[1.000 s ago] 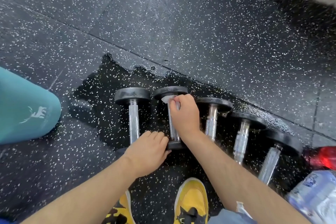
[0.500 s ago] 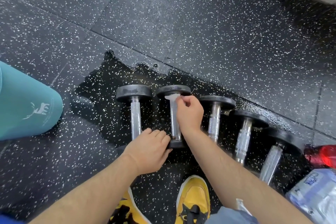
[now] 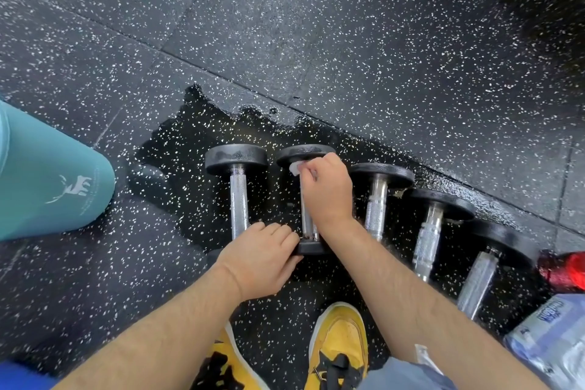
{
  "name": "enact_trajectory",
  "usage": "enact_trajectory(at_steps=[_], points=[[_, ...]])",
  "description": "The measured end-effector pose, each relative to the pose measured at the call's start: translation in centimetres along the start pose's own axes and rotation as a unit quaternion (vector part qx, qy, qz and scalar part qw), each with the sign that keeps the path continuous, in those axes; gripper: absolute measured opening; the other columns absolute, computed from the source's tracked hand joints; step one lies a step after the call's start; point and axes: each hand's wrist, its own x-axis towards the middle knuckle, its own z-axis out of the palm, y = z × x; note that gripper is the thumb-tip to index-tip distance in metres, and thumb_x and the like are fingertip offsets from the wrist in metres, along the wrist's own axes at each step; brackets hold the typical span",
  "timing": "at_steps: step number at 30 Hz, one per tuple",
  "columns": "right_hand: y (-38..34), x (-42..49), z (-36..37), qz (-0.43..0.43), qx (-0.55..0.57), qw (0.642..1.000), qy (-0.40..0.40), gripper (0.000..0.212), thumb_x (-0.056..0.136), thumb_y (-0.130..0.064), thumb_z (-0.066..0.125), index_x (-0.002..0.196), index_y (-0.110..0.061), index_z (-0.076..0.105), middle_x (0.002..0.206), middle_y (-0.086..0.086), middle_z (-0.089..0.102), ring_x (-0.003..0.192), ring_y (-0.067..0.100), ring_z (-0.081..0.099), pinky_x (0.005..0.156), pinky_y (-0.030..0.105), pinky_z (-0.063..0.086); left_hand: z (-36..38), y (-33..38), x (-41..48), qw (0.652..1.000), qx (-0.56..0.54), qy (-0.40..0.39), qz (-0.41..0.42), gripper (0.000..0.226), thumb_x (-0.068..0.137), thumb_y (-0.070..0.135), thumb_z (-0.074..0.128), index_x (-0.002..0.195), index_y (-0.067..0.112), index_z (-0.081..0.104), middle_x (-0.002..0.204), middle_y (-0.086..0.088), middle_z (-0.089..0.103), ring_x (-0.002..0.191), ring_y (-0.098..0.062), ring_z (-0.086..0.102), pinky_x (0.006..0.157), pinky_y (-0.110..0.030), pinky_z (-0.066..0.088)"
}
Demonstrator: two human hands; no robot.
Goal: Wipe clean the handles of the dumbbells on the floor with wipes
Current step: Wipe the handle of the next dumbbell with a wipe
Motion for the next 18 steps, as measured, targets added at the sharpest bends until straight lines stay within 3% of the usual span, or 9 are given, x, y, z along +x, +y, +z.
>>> enact_trajectory(at_steps=[4,7,9,12,14,18], points=[[-0.6,-0.5,-0.5,0.161,0.114,0.98,0.011,0.028,0.093,-0.024,0.066,0.068,-0.015,0.061,0.08,-0.003,0.057,0.076,0.011,0.053,0.07,0.025,0.04,0.3,0.0,-0.2,1.0,-0.004,-0.003,-0.002,0.034,0.098,0.045,0.042,0.093,0.02,0.065,0.083,0.005,0.059,0.069,-0.016,0.057,0.062,-0.031,0.047],[-0.2,-0.8,-0.8,0.249,0.207,0.945,0.039,0.025,0.093,-0.028,0.068,0.07,-0.016,0.065,0.075,-0.001,0.065,0.07,0.012,0.058,0.068,0.027,0.048,0.4,-0.1,-0.1,1.0,-0.002,0.002,-0.005,0.034,0.098,0.045,0.043,0.093,0.02,0.065,0.083,0.005,0.06,0.07,-0.016,0.057,0.062,-0.031,0.047],[-0.3,-0.7,-0.9,0.234,0.203,0.95,0.038,0.024,0.094,-0.025,0.065,0.072,-0.018,0.066,0.074,-0.002,0.064,0.069,0.008,0.056,0.066,0.026,0.045,0.3,-0.1,0.0,1.0,-0.001,0.005,-0.004,0.034,0.097,0.044,0.043,0.093,0.019,0.066,0.082,0.005,0.059,0.069,-0.017,0.057,0.062,-0.031,0.046],[-1.1,-0.5,-0.8,0.122,0.136,0.983,0.006,0.027,0.093,-0.018,0.062,0.066,-0.024,0.063,0.078,-0.005,0.054,0.077,0.008,0.048,0.069,0.025,0.036,0.2,0.0,0.0,1.0,-0.004,0.006,-0.004,0.034,0.097,0.044,0.043,0.092,0.018,0.066,0.081,0.005,0.059,0.069,-0.017,0.057,0.062,-0.031,0.046],[-1.1,-0.7,-0.6,0.062,0.079,0.995,-0.024,0.017,0.093,-0.021,0.064,0.079,-0.018,0.073,0.084,-0.006,0.051,0.085,0.012,0.048,0.072,0.025,0.038,0.2,0.1,0.0,1.0,-0.007,0.007,-0.006,0.034,0.097,0.043,0.043,0.092,0.018,0.066,0.082,0.005,0.06,0.069,-0.017,0.057,0.062,-0.031,0.046],[-0.3,-1.7,-0.3,0.053,0.051,0.995,-0.064,0.011,0.093,-0.023,0.065,0.093,-0.019,0.075,0.093,-0.01,0.054,0.095,0.013,0.05,0.081,0.029,0.045,0.1,0.1,-0.3,1.0,-0.013,0.0,-0.008,0.034,0.097,0.044,0.044,0.096,0.019,0.067,0.084,0.006,0.061,0.072,-0.016,0.058,0.063,-0.03,0.046]])
